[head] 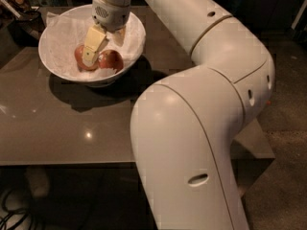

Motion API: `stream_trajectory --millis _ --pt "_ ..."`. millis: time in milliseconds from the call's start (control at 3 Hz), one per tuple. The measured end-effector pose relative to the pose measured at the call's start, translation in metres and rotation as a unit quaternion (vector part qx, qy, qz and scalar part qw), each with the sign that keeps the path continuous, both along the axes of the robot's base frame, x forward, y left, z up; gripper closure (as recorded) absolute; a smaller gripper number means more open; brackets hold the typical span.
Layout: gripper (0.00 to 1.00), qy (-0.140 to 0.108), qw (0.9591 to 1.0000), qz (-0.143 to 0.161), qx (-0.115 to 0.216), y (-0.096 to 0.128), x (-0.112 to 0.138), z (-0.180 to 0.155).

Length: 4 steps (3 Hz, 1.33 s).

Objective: Pick apple from white bowl

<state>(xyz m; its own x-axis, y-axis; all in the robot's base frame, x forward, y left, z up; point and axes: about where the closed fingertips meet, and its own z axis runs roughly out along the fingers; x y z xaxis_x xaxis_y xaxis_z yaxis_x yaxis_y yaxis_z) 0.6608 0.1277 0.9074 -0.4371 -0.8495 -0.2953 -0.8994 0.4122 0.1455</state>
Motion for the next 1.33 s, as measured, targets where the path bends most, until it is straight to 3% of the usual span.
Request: stream_trajectory --millis 1333 --pt "0.16 0.015 0.9999 -0.001 -0.003 -0.004 0.006 -0.017"
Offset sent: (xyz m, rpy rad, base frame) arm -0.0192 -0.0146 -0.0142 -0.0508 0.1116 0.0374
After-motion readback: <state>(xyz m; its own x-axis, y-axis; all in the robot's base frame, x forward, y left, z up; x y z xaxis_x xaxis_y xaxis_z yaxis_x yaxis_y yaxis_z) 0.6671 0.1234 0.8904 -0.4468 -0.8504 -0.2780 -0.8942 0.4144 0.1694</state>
